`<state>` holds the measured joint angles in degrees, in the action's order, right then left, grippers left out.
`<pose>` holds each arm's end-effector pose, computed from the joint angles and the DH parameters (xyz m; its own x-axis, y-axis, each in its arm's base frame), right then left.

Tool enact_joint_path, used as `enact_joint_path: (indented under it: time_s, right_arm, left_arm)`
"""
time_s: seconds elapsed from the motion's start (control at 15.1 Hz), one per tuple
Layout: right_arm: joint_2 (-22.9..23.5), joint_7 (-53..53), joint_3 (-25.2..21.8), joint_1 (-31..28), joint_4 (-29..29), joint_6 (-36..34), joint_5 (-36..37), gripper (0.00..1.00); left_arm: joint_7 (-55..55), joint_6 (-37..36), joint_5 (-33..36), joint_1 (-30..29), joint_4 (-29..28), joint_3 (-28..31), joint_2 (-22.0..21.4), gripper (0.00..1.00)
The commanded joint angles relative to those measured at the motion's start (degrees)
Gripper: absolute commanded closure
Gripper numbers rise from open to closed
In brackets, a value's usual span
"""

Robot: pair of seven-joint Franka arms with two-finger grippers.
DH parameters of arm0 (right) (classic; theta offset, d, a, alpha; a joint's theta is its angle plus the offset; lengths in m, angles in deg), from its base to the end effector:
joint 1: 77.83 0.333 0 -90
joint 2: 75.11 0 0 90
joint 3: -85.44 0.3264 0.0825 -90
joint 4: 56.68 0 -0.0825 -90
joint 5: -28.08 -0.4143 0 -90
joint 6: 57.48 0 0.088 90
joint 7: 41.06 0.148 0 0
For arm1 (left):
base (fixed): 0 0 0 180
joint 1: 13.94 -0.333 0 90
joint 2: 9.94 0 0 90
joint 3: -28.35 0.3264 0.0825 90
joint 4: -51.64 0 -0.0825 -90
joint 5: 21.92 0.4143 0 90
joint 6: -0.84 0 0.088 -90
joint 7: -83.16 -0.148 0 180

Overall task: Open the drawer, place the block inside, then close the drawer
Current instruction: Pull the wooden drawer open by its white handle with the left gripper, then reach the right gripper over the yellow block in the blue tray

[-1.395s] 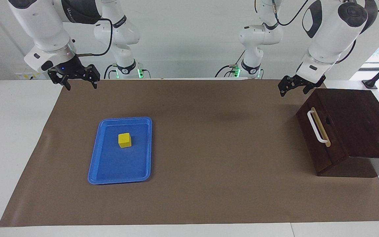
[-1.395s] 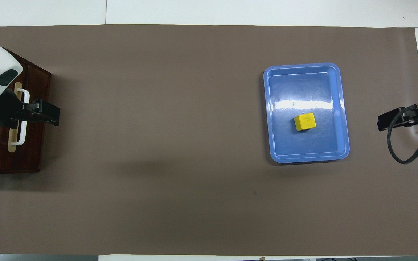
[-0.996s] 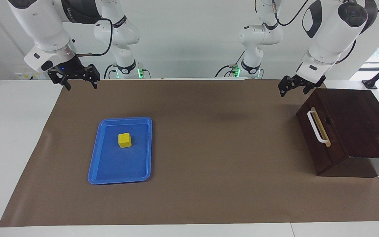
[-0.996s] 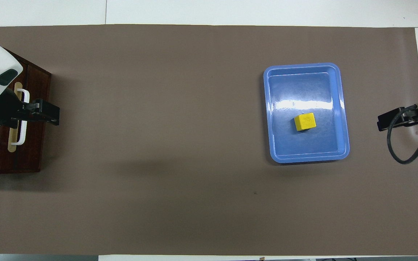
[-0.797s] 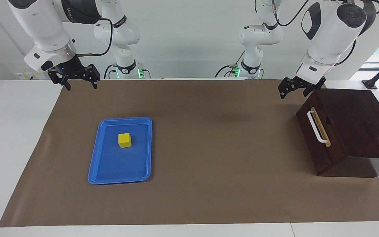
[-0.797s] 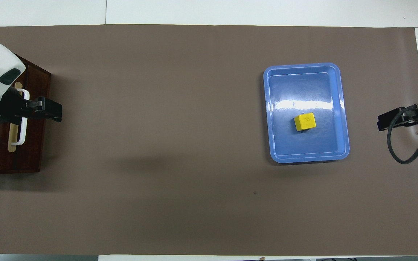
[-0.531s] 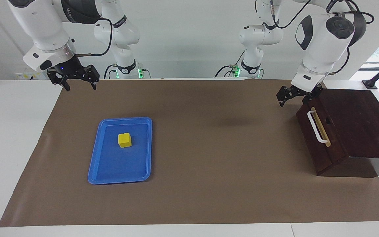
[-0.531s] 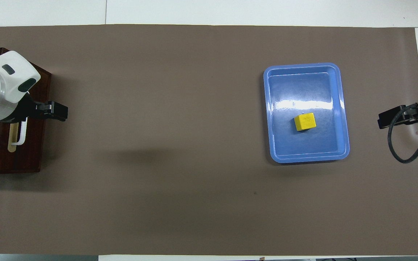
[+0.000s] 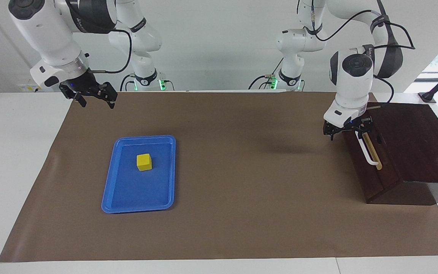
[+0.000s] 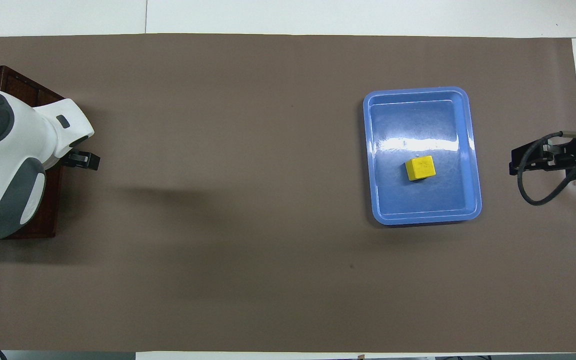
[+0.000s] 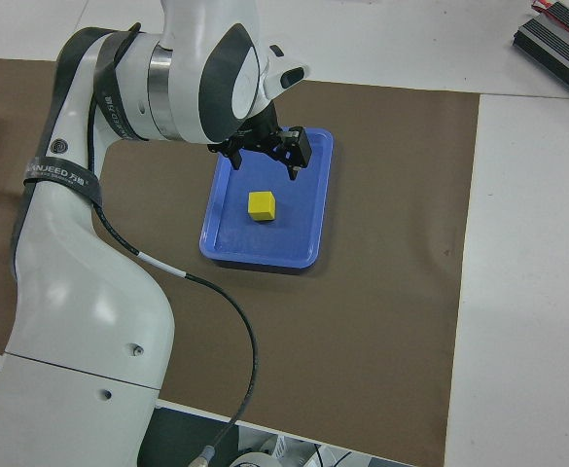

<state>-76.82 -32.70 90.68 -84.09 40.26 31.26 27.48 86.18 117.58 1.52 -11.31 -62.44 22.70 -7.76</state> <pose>0.5635 -0.0079 0.5490 0.9801 -0.1630 -0.1131 -0.1630 -0.9866 0.0088 0.5946 -0.0490 0.4063 0.9623 -0.2718 -0.0054 -0.2560 -0.8995 -0.3541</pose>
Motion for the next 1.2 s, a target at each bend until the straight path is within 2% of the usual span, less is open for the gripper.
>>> enact_joint_path:
  time_s: [0.0, 0.2, 0.4, 0.6, 0.73, 1.0, 1.13]
  right_arm:
    - [-0.4, 5.9, 0.3, -1.0, 4.0, 3.0, -3.3, 0.00]
    - [4.2, 12.5, 0.3, -2.6, 4.2, 5.2, -6.7, 0.00]
    - [8.0, 23.1, 0.3, -4.2, 5.6, 7.2, -12.3, 0.00]
    - [8.9, 30.1, 0.3, -4.7, 12.6, 17.5, -19.8, 0.00]
    - [9.2, 32.4, 0.2, -4.7, 15.9, 21.9, -23.8, 0.00]
    - [14.8, 33.7, 0.1, -6.6, 15.2, 23.1, -29.0, 0.00]
    - [17.7, 33.7, 0.1, -7.3, 14.0, 23.0, -31.3, 0.00]
  left_arm:
    - [-1.0, 5.0, 4.5, -1.1, -2.5, 0.4, 1.2, 0.00]
    - [-3.8, 10.3, 4.7, -5.1, -4.3, 0.3, 1.3, 0.00]
    - [-4.2, 13.5, 4.6, -6.6, -6.7, 0.3, 1.2, 0.00]
    - [-3.8, 15.2, 4.6, -7.3, -8.1, 0.3, 1.2, 0.00]
    - [-3.8, 16.4, 4.6, -7.3, -8.6, 0.3, 1.3, 0.00]
    - [-1.5, 17.6, 4.6, -5.7, -8.8, 0.0, 2.2, 0.00]
    - [2.3, 16.9, 4.5, -2.8, -8.8, 0.0, 2.1, 0.00]
